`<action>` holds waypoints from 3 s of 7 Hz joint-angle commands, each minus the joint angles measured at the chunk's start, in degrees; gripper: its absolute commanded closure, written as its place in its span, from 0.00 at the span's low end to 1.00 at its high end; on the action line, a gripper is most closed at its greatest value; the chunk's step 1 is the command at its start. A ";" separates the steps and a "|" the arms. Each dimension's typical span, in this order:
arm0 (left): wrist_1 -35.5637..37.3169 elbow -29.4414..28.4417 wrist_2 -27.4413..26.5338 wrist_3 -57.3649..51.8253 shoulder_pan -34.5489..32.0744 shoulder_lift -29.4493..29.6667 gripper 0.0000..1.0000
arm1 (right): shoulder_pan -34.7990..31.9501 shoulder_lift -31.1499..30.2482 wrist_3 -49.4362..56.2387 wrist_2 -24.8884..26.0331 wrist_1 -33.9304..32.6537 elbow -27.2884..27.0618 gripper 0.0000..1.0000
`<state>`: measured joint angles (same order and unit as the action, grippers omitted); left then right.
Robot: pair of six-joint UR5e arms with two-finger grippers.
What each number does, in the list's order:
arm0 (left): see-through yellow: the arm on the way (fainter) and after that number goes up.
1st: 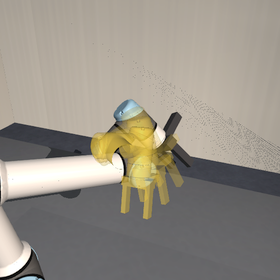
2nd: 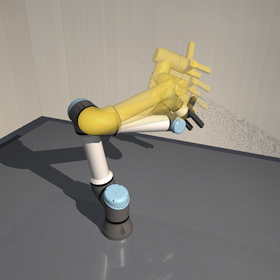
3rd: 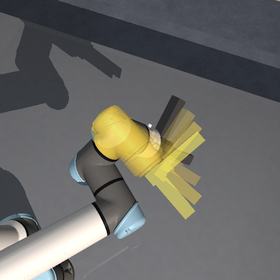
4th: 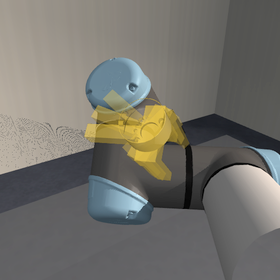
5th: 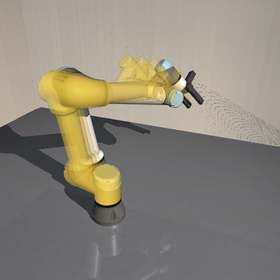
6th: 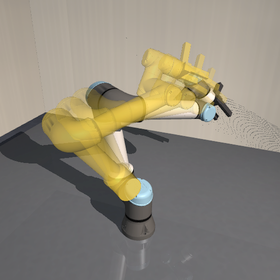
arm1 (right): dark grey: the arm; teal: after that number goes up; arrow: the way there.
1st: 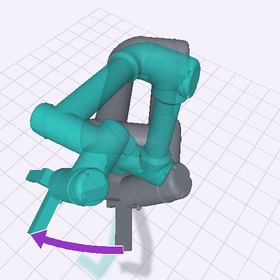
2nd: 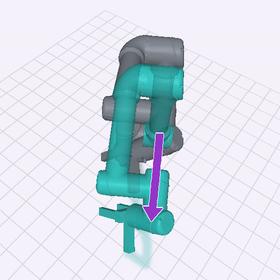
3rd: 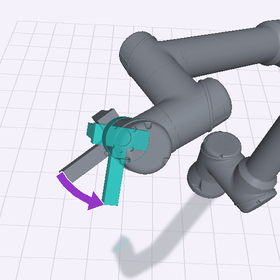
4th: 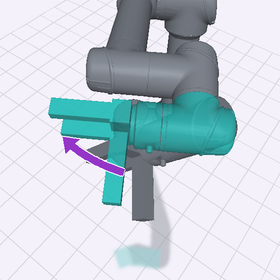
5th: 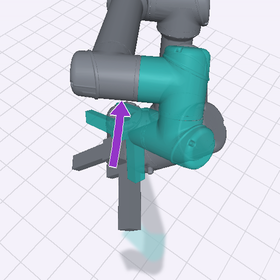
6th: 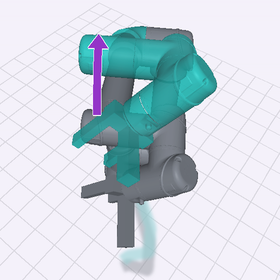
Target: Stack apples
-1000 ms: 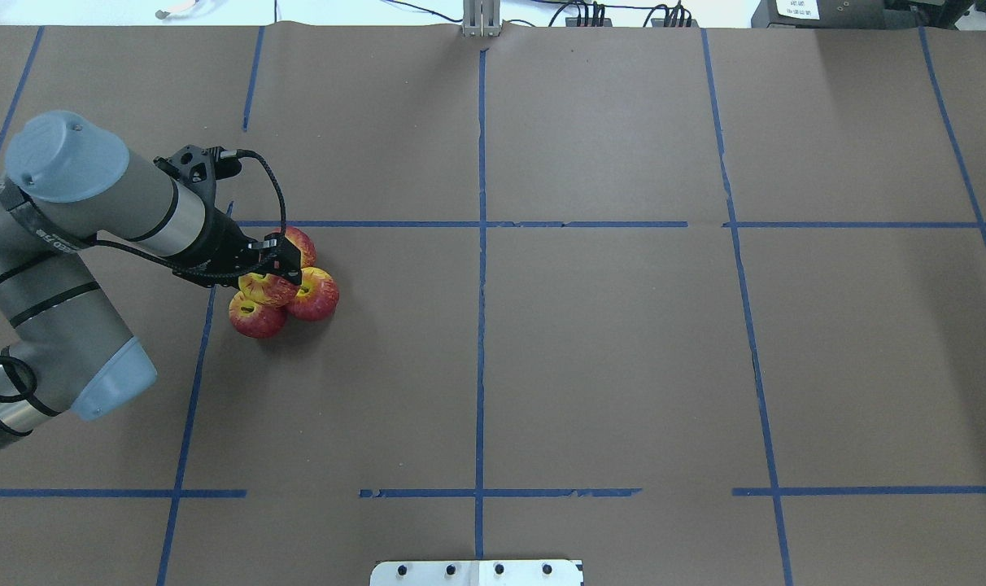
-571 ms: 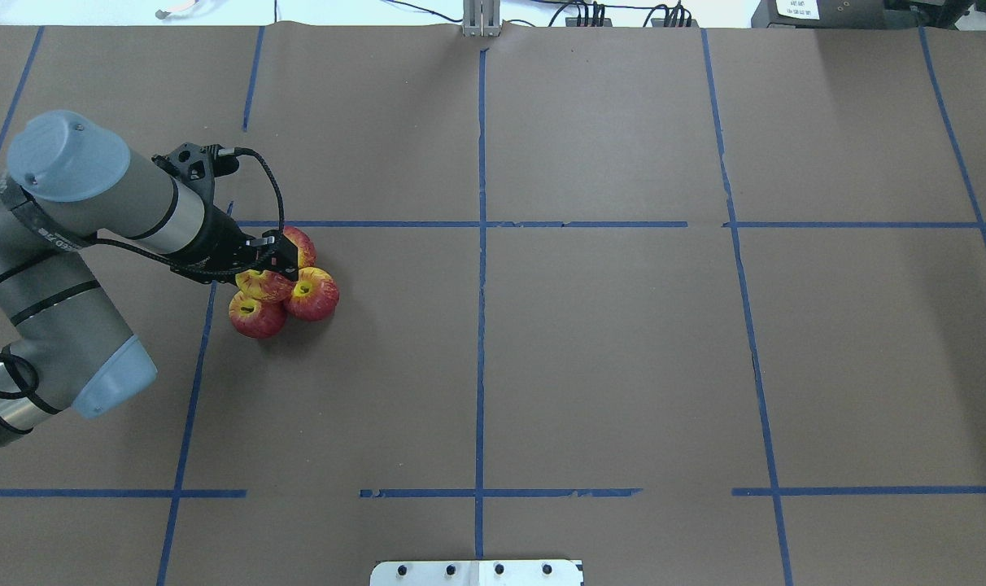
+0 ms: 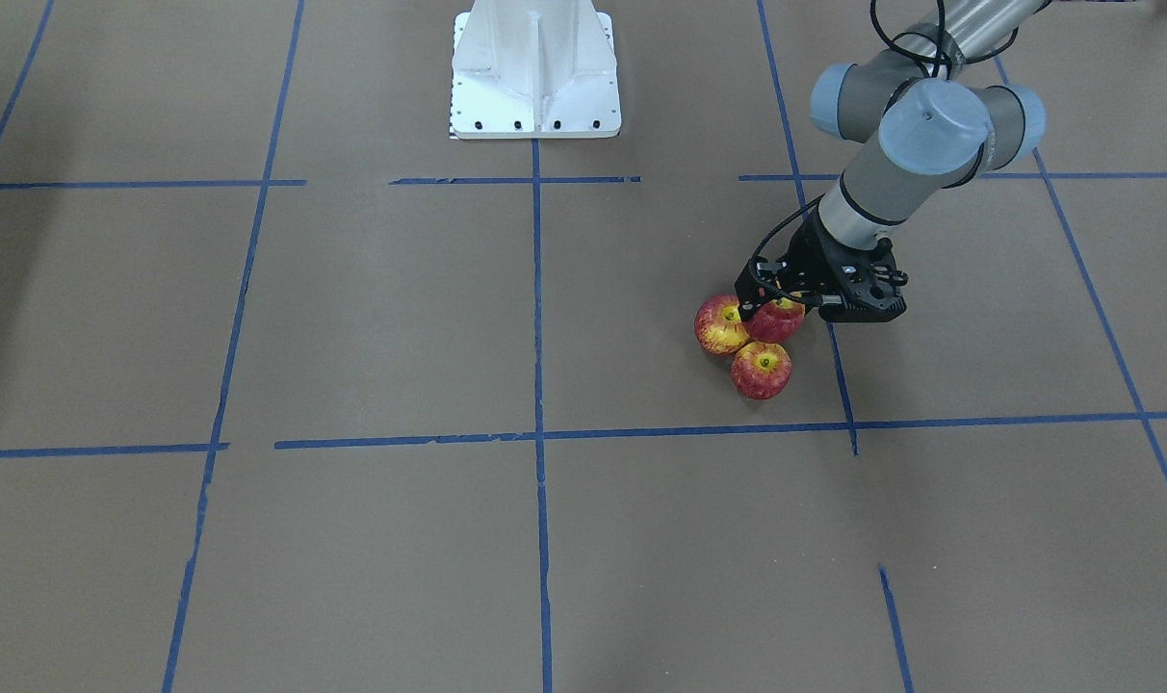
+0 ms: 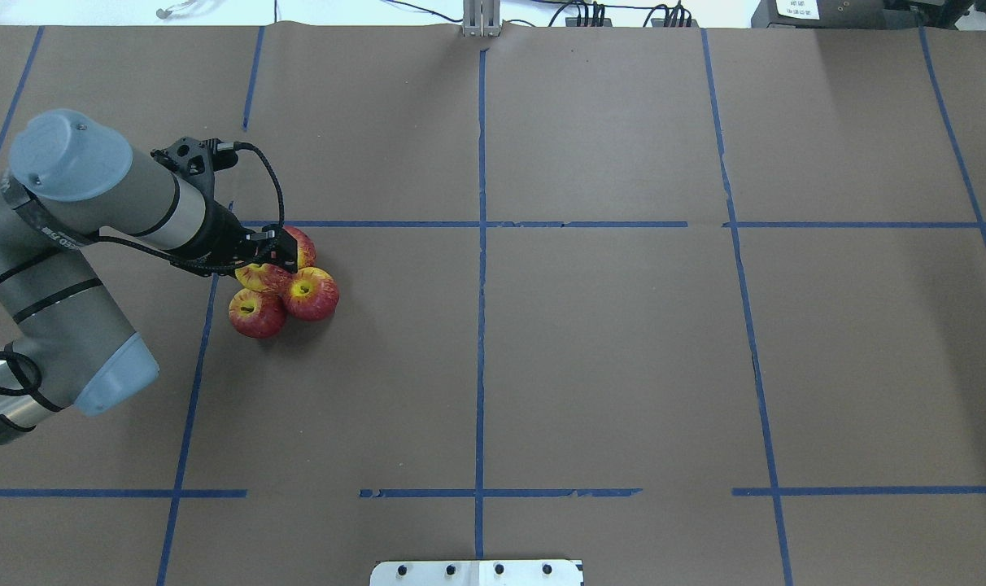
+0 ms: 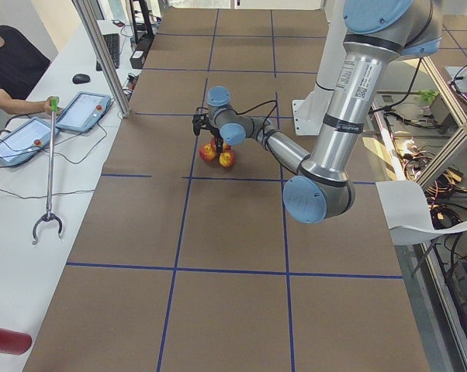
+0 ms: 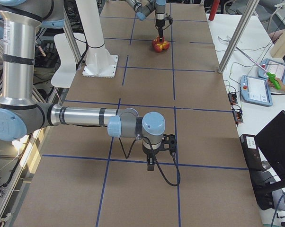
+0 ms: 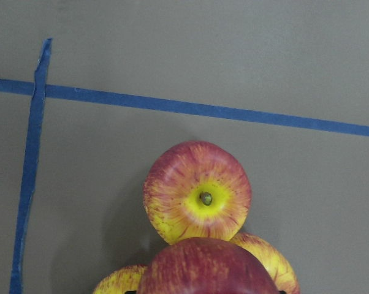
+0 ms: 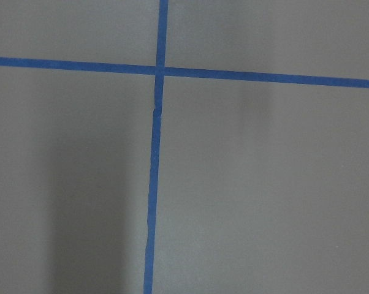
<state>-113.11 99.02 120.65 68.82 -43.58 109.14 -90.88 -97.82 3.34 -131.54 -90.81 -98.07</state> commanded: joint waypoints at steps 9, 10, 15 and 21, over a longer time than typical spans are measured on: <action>1.66 5.40 14.95 -45.08 -30.02 -21.82 0.00 | 0.00 0.00 0.00 0.05 -0.06 0.07 0.00; 1.76 3.21 14.53 -52.66 -32.86 -24.30 0.00 | 0.00 0.00 0.00 0.05 -0.06 -0.01 0.00; 19.21 -5.51 6.53 -80.15 -51.59 -20.65 0.00 | 0.00 0.00 0.00 0.05 0.02 -0.01 0.00; 36.21 -2.53 12.69 -81.81 -50.90 -21.77 0.00 | 0.00 0.00 0.00 0.05 0.02 -0.01 0.00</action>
<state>-77.55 95.07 133.83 -11.81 -94.65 88.32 -90.88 -97.82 3.34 -131.49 -90.85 -98.01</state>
